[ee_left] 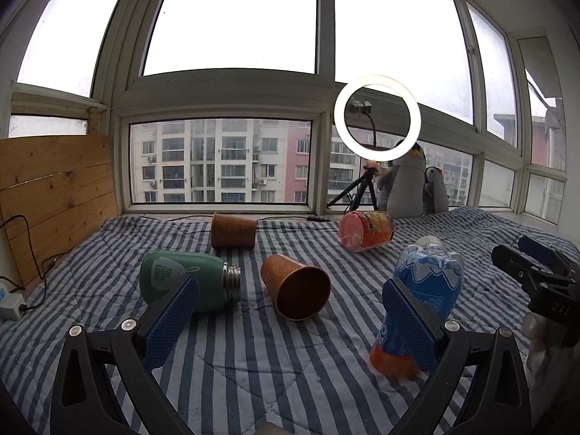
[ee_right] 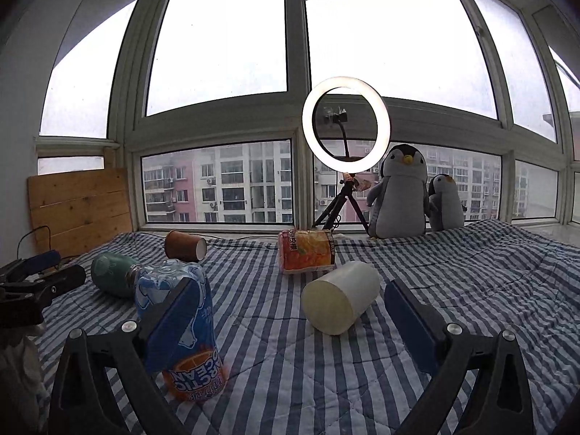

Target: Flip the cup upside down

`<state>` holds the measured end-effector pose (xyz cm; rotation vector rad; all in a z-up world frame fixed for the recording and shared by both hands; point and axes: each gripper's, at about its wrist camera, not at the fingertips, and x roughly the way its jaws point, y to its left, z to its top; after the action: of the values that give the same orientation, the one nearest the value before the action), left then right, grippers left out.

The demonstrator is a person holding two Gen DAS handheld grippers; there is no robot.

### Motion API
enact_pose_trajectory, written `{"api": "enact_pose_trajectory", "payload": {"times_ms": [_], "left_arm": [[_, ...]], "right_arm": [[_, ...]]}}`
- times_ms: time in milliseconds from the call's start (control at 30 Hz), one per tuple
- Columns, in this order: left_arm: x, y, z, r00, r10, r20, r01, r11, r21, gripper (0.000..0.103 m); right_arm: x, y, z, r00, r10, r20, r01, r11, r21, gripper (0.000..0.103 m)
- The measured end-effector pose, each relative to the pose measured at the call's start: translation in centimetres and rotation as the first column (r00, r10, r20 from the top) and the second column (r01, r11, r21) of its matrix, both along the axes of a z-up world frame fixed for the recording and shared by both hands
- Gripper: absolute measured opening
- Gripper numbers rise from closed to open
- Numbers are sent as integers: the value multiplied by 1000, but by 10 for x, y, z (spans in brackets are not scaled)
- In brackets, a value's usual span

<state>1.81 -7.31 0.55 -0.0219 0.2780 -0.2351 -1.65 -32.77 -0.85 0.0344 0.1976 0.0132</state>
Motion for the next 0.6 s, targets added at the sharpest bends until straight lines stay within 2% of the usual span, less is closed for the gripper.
{"api": "enact_pose_trajectory", "payload": {"times_ms": [267, 600], "left_arm": [[4, -2, -6, 999, 33, 34, -33, 999, -6, 102], [-9, -2, -4, 987, 100, 128, -100, 995, -7, 102]], "right_arm": [[-2, 0, 1, 999, -15, 31, 14, 1000, 1, 101], [0, 2, 3, 996, -42, 81, 43, 999, -10, 101]]}}
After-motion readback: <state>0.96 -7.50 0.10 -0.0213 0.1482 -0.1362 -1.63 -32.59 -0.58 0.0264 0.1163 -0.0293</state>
